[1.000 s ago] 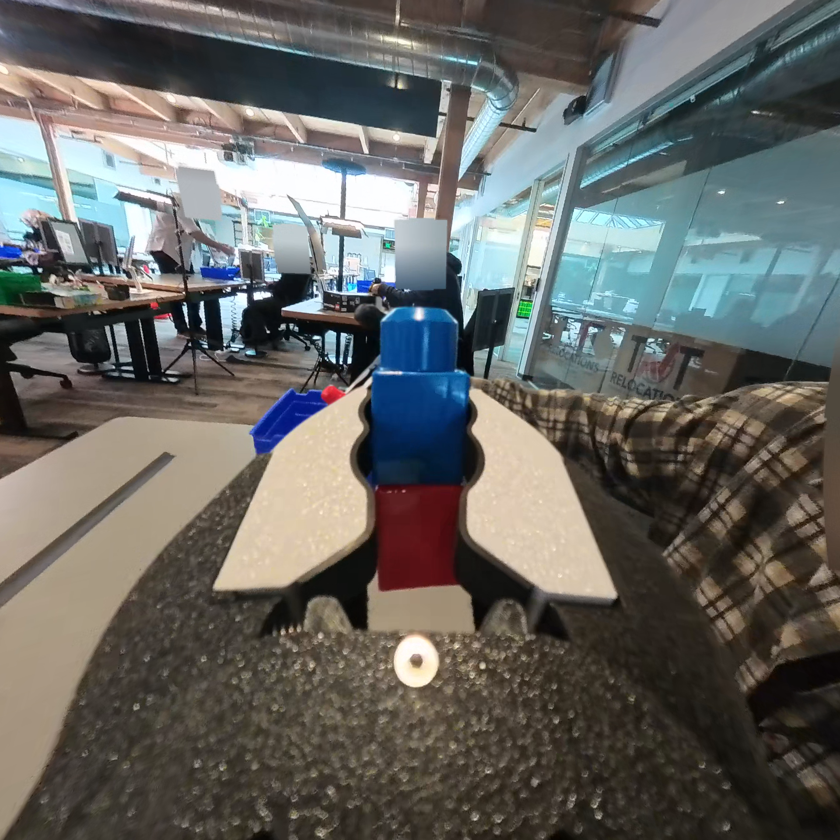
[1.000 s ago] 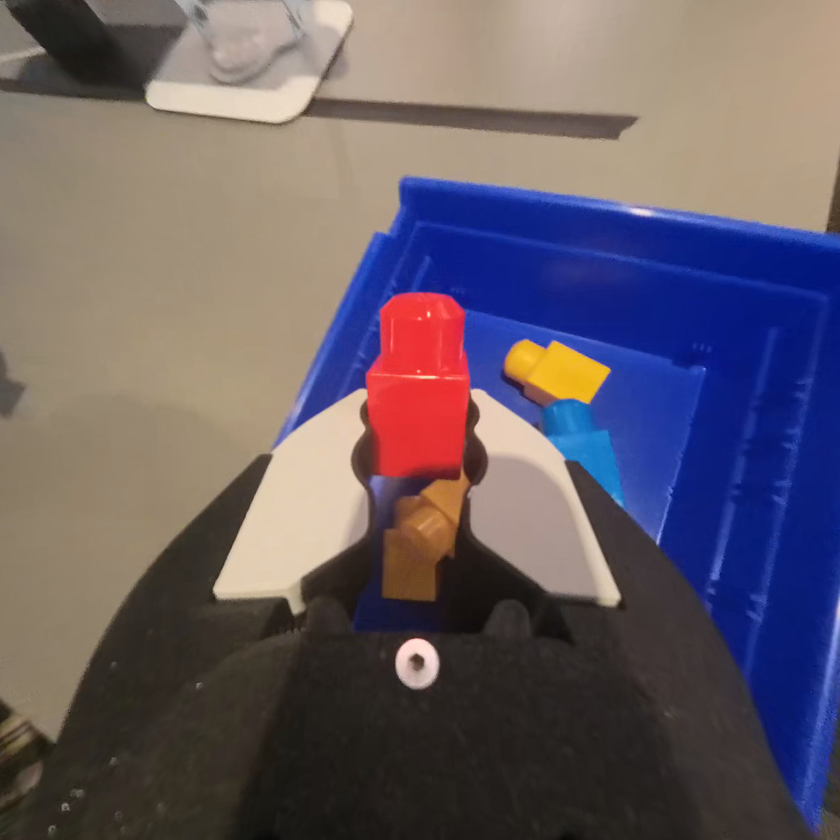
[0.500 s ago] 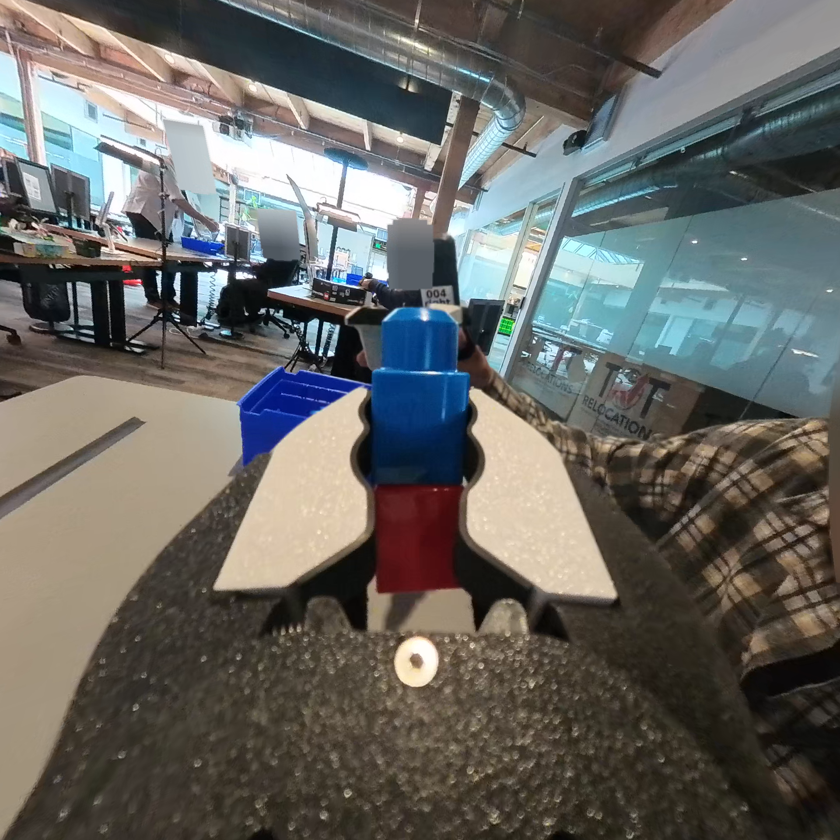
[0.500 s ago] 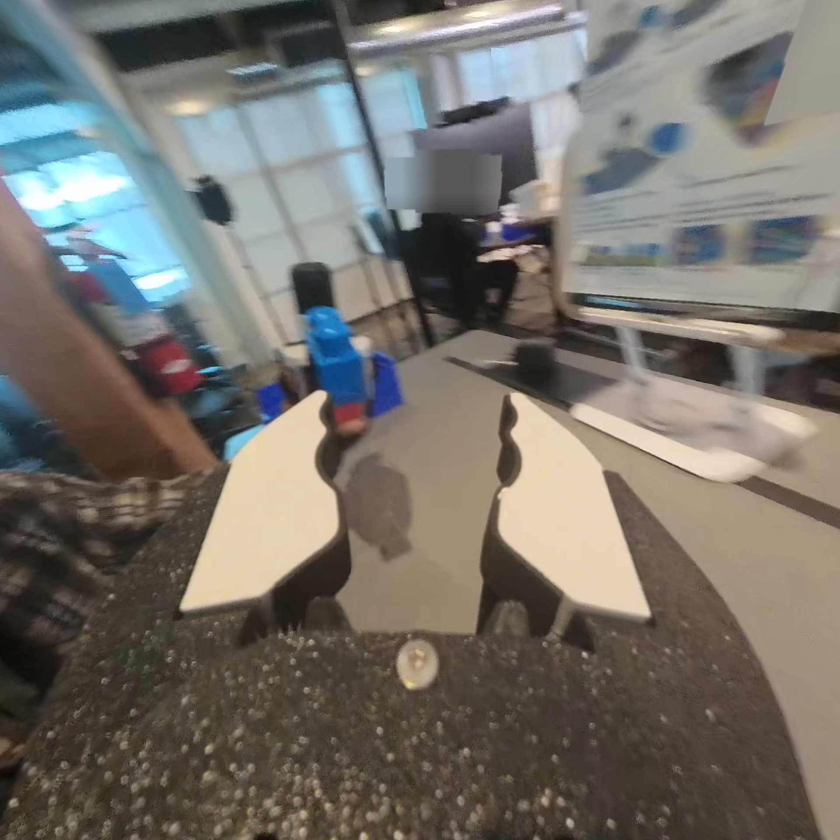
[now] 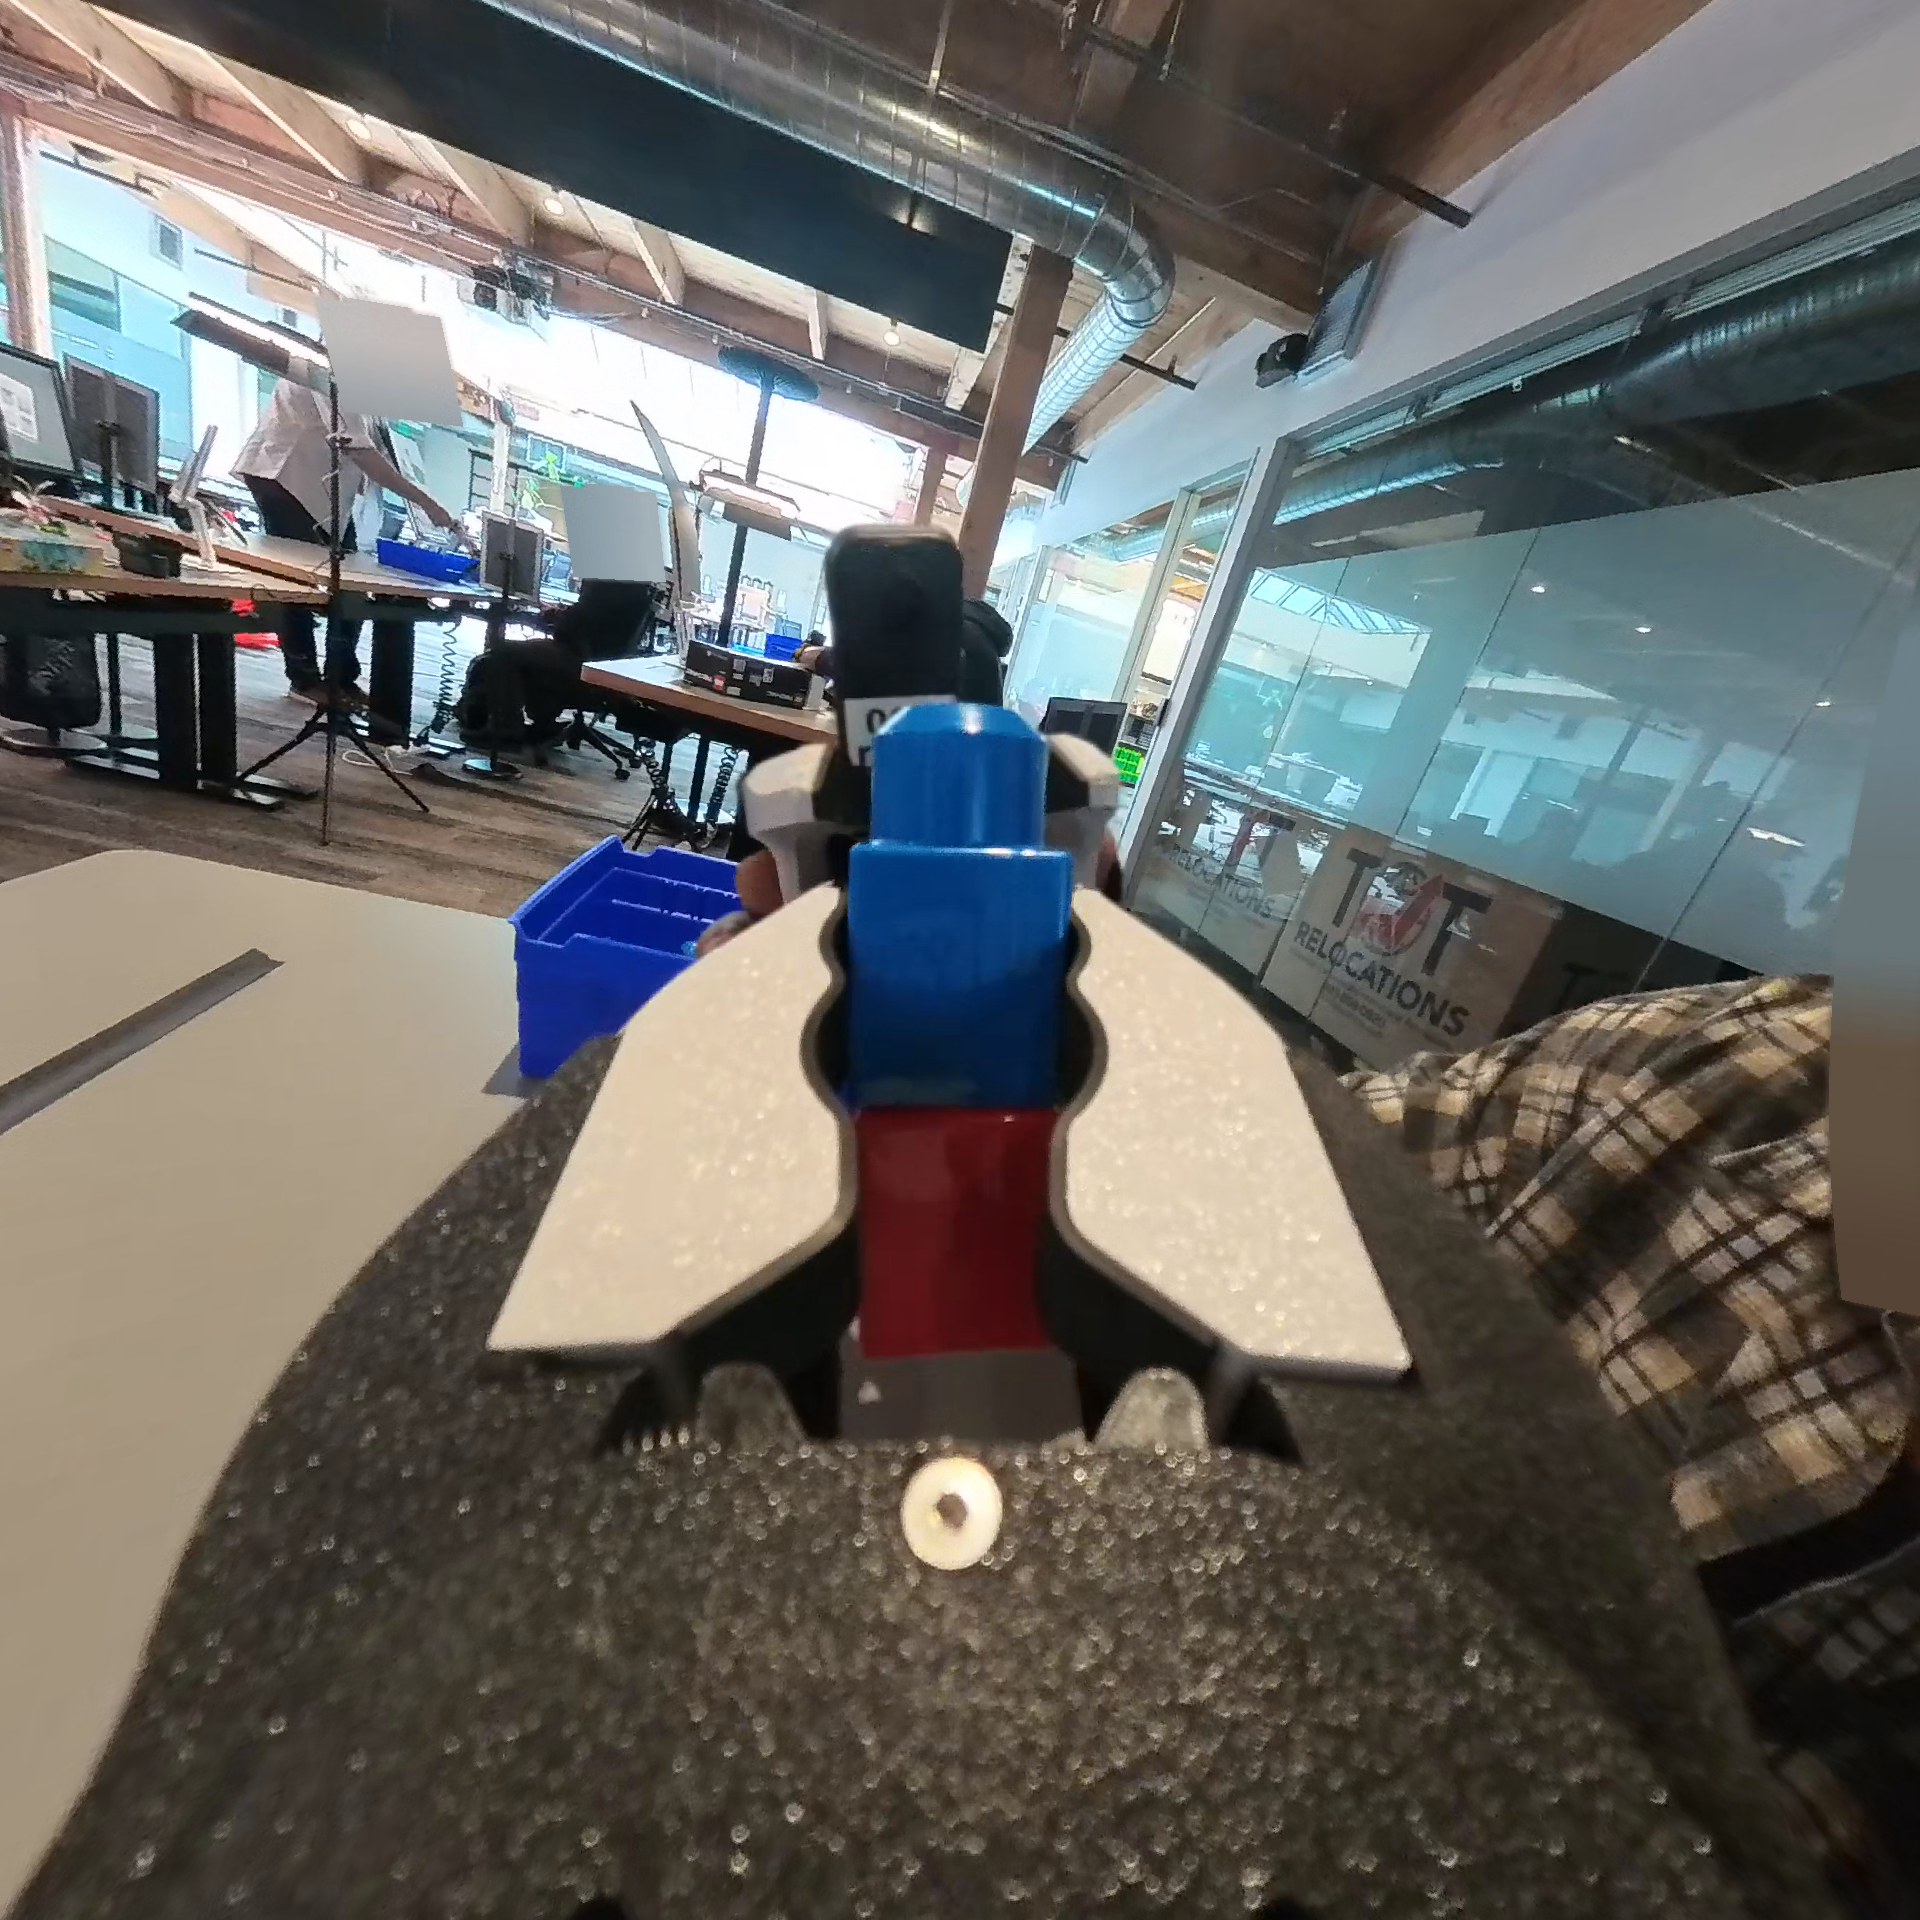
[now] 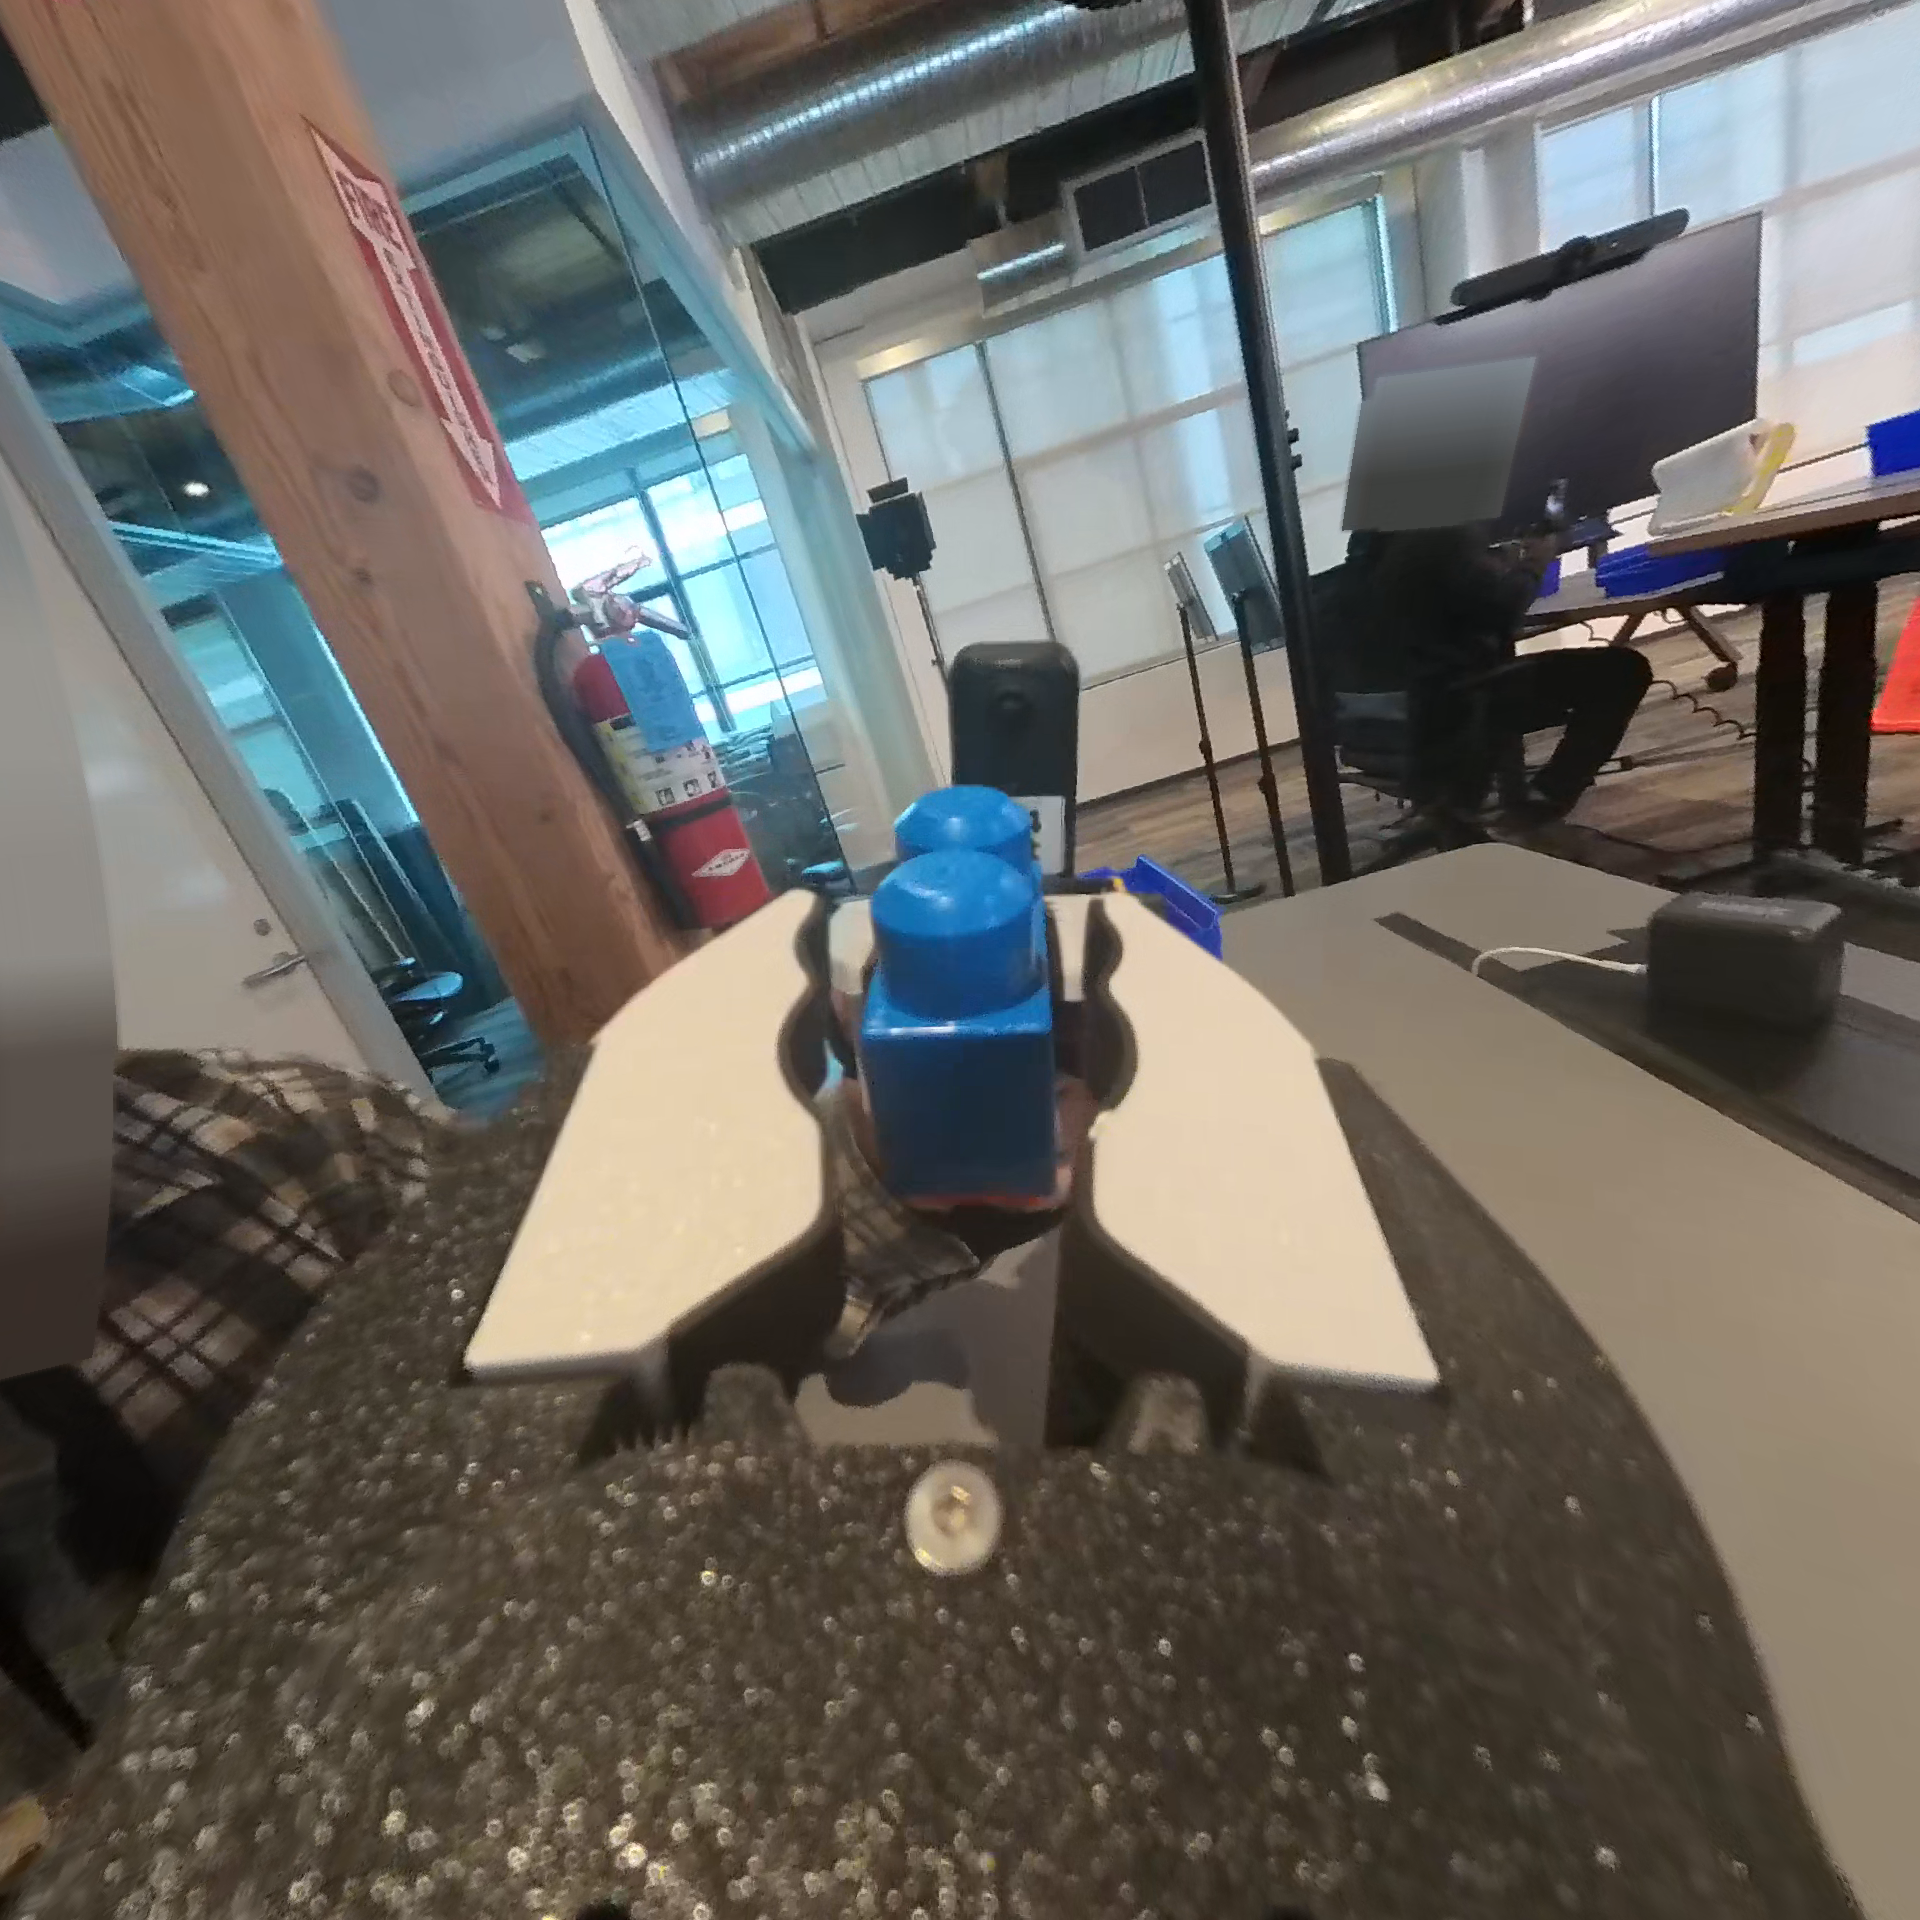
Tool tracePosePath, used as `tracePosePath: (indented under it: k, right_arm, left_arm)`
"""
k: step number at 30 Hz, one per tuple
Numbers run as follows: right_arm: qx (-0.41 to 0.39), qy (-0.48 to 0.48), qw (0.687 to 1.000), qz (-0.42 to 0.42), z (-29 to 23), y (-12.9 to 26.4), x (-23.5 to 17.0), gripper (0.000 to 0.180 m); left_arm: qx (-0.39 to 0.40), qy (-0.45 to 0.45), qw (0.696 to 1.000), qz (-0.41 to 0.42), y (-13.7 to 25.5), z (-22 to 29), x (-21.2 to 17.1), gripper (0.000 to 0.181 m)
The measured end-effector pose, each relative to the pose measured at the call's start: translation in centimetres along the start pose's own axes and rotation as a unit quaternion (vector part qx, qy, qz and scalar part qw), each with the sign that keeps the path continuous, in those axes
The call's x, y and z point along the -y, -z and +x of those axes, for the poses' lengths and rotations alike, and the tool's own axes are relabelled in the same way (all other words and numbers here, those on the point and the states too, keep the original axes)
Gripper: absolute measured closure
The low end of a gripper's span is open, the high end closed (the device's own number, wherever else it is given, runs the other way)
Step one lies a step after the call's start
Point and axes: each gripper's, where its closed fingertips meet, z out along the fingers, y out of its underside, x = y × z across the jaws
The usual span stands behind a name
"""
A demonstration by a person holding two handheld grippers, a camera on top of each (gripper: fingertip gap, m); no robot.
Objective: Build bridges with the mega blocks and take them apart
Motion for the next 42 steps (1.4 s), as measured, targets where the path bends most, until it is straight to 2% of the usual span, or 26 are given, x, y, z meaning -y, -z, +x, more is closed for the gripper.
tracePosePath:
  k: [2, 4, 10, 13, 14, 17, 19, 22, 24, 26, 28, 30, 33, 37, 39, 42]
  right_arm:
    - [-0.001, 0.003, 1.000, -0.011, 0.3, -0.3, -0.3, 0.135]
    - [0.021, 0.007, 1.000, -0.009, -0.2, -0.6, -0.2, 0.149]
    - [0.017, 0.032, 0.999, -0.015, -0.3, -1.0, 0.6, 0.150]
    - [0.018, 0.036, 0.999, 0.011, -0.3, -0.4, 2.0, 0.150]
    - [0.016, 0.041, 0.999, 0.016, -0.3, -0.3, 2.2, 0.150]
    - [0.008, 0.046, 0.999, 0.005, 0.0, -0.2, 1.6, 0.150]
    - [0.008, 0.043, 0.999, 0.007, 0.1, -0.2, 1.6, 0.150]
    - [0.007, 0.037, 0.999, 0.019, 0.1, -0.2, 1.8, 0.150]
    - [0.012, 0.030, 0.996, 0.078, -0.1, 0.7, 3.7, 0.150]
    - [0.000, 0.030, 0.992, 0.125, 0.3, 2.4, 5.8, 0.150]
    - [-0.026, 0.041, 0.990, 0.135, 0.4, 4.1, 6.7, 0.150]
    - [-0.067, 0.056, 0.986, 0.140, 0.1, 6.4, 7.8, 0.150]
    - [-0.210, 0.113, 0.969, 0.055, 0.9, 12.4, 9.0, 0.150]
    - [-0.402, 0.131, 0.903, -0.072, 2.6, 24.8, 8.6, 0.150]
    - [-0.465, 0.089, 0.872, -0.125, 3.8, 30.5, 6.3, 0.150]
    - [-0.498, 0.025, 0.853, -0.156, 5.3, 34.9, 2.3, 0.150]
  left_arm:
    - [-0.002, 0.002, 1.000, 0.003, 0.0, 0.1, 0.0, 0.144]
    - [0.000, 0.001, 1.000, 0.005, -0.1, 0.0, 0.1, 0.144]
    - [-0.021, -0.005, 1.000, 0.003, 0.1, 0.2, 0.1, 0.143]
    - [-0.010, 0.005, 1.000, -0.025, 0.0, -0.6, -0.7, 0.112]
    - [-0.012, 0.010, 0.999, -0.031, 0.0, -0.7, -1.1, 0.111]
    - [-0.018, 0.009, 0.999, -0.042, -0.4, -0.7, -1.9, 0.122]
    - [-0.022, 0.002, 0.998, -0.059, -0.7, -0.5, -2.5, 0.141]
    - [0.004, -0.015, 0.997, -0.072, -0.7, -0.7, -2.7, 0.142]
    - [0.015, -0.036, 0.991, -0.127, -0.9, -0.7, -4.3, 0.142]
    - [0.007, -0.033, 0.989, -0.146, -1.6, -0.2, -5.6, 0.142]
    - [-0.002, -0.001, 0.992, -0.130, -2.2, 0.0, -5.4, 0.142]
    - [0.013, -0.007, 0.991, -0.133, -2.1, -0.5, -5.3, 0.142]
    - [0.014, -0.018, 0.993, -0.116, -1.6, -0.1, -4.1, 0.143]
    - [0.012, -0.063, 0.993, -0.101, -1.3, 1.1, -2.4, 0.142]
    - [0.005, -0.075, 0.993, -0.096, -1.4, 1.7, -1.8, 0.142]
    - [0.004, -0.077, 0.993, -0.090, -1.7, 2.1, -1.6, 0.142]
